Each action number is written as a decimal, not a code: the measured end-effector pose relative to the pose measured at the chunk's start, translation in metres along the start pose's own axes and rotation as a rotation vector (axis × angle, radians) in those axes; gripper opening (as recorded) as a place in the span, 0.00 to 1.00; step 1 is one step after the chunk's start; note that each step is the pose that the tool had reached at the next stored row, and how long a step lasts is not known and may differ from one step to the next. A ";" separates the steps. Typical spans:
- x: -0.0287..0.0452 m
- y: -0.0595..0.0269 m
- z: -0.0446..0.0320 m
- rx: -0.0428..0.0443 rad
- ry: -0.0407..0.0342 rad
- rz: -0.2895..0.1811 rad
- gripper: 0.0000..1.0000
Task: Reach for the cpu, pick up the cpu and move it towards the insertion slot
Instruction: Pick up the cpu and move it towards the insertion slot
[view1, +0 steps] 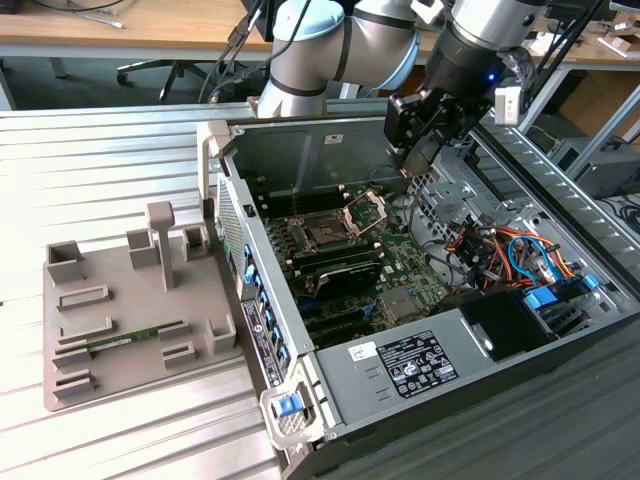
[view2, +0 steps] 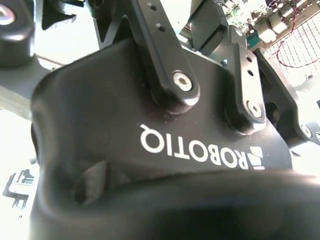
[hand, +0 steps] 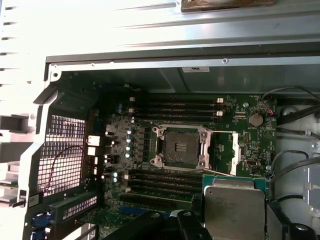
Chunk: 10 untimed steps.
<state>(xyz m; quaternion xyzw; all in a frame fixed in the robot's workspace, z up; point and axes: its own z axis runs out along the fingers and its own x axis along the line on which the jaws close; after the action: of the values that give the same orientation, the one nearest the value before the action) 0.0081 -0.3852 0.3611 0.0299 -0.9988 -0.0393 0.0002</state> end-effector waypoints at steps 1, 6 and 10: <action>0.0000 0.0000 0.0002 -0.0001 0.0000 0.000 0.55; 0.0000 -0.0001 0.0012 -0.0001 0.0000 0.000 0.55; 0.0000 -0.0002 0.0023 -0.0001 0.0000 0.000 0.55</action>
<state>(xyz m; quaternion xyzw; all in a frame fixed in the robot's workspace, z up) 0.0081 -0.3852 0.3587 0.0299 -0.9988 -0.0394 0.0002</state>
